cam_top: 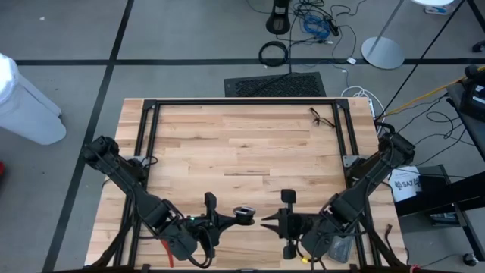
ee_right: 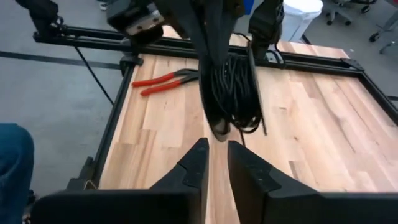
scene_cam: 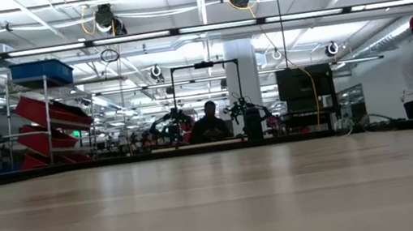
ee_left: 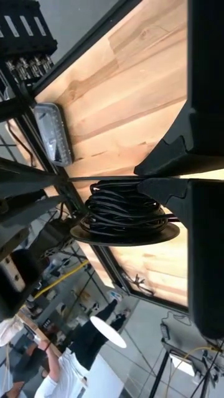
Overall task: Coil cords
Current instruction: Put the black spool on the table
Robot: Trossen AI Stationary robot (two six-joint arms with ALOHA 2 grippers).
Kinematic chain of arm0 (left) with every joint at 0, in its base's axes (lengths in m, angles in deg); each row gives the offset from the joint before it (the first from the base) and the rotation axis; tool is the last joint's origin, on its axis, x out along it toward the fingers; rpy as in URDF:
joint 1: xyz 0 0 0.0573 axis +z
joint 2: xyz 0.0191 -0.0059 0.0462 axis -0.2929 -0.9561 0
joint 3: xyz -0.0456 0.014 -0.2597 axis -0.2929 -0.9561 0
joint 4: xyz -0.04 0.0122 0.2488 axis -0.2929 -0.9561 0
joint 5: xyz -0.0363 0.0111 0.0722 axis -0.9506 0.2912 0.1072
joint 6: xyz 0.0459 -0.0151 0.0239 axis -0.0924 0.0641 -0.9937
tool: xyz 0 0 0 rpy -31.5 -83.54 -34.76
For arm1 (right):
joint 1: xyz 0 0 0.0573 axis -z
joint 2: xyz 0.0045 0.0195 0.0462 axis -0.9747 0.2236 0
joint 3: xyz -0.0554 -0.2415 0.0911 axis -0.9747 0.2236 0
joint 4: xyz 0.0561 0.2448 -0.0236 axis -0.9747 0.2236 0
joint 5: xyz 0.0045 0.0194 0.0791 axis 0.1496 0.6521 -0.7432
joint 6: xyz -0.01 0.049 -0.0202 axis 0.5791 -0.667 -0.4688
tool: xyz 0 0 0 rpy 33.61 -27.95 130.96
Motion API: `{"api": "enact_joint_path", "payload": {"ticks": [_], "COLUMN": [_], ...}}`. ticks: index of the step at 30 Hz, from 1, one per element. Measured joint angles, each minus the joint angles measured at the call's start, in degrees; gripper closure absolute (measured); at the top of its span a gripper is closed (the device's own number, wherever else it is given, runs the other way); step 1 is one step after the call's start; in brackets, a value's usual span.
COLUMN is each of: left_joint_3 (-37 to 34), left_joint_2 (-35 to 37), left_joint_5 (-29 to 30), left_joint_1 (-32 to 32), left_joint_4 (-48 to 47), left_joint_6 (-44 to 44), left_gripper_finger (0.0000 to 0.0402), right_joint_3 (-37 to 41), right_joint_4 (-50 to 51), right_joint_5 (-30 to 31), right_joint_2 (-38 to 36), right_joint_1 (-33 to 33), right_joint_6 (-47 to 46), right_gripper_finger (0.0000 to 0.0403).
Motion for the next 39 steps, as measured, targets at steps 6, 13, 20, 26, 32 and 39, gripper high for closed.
{"api": "enact_joint_path", "payload": {"ticks": [6,13,20,26,32,39], "left_joint_3": [0.0,0.0,0.0,0.01,0.0,0.02], "left_joint_2": [-0.63,-3.35,-8.78,-15.07,-21.48,-25.43], "left_joint_5": [0.01,2.26,10.82,14.59,14.63,14.63], "left_joint_1": [0.75,1.36,2.38,3.23,3.54,4.01], "left_joint_4": [-0.18,-2.47,-2.61,-2.68,-3.08,-10.08], "left_joint_6": [0.02,-2.94,-3.23,-3.19,-5.81,-7.71], "left_gripper_finger": [0.0401,0.0401,0.0401,0.0401,0.0401,0.0401], "right_joint_3": [0.0,0.0,0.0,0.0,0.0,0.0], "right_joint_4": [2.75,9.3,10.11,10.54,12.41,13.74], "right_joint_5": [4.64,12.01,12.67,14.64,14.97,14.93], "right_joint_2": [-0.46,-0.46,-0.44,-0.4,-0.37,-0.37], "right_joint_1": [0.09,-0.02,-2.38,-4.4,-4.94,-4.87], "right_joint_6": [0.54,2.45,2.56,1.0,-1.76,-3.82], "right_gripper_finger": [0.0344,0.0341,0.0341,0.0341,0.0341,0.0341]}}
